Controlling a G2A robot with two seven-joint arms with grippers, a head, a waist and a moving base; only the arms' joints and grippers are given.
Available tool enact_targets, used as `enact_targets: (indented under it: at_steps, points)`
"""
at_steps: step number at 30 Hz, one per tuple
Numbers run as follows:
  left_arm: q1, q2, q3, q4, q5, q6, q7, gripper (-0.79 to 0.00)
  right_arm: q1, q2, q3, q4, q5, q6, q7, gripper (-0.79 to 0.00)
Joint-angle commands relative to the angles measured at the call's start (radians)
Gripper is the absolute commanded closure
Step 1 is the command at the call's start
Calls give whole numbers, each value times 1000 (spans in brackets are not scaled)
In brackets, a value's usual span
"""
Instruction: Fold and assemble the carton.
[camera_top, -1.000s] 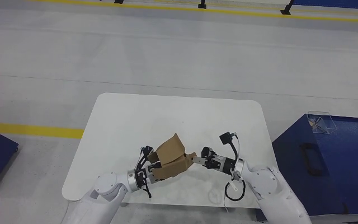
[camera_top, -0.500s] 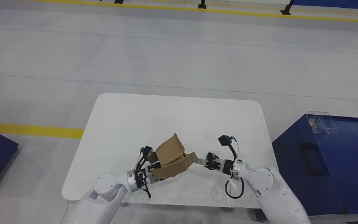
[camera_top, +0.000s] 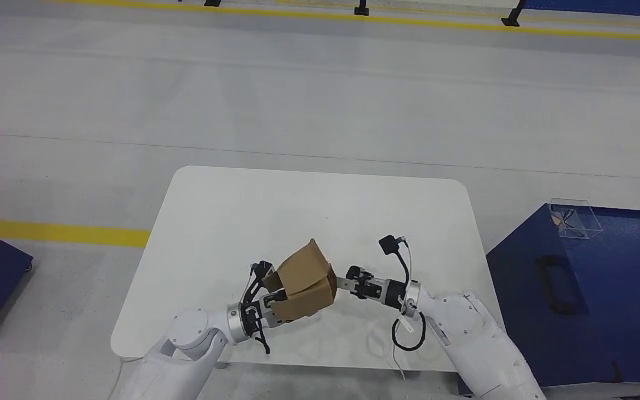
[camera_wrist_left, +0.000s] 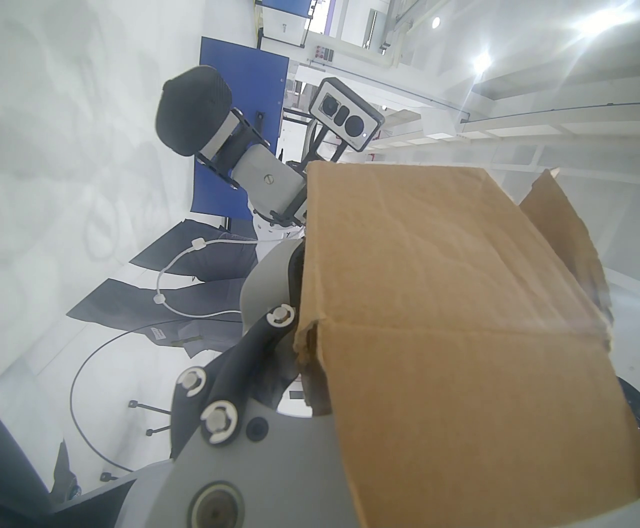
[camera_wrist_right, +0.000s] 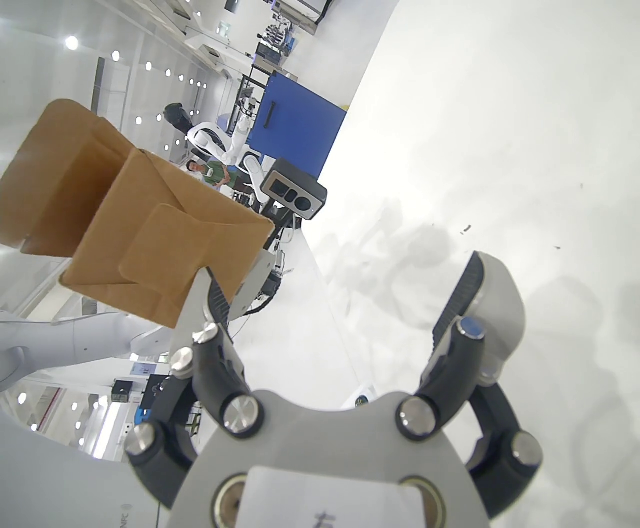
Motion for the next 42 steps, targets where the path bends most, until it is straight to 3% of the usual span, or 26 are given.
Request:
enact_targets:
  at_steps: [1, 18, 42]
  points:
    - [0, 0, 0, 0, 0, 0, 0, 0, 1, -1, -3, -7, -2, 2, -4, -785]
    - [0, 0, 0, 0, 0, 0, 0, 0, 1, 1, 11, -73, -29, 32, -39, -785]
    - [0, 0, 0, 0, 0, 0, 0, 0, 7, -2, -22, -157, -174, 165, -58, -785]
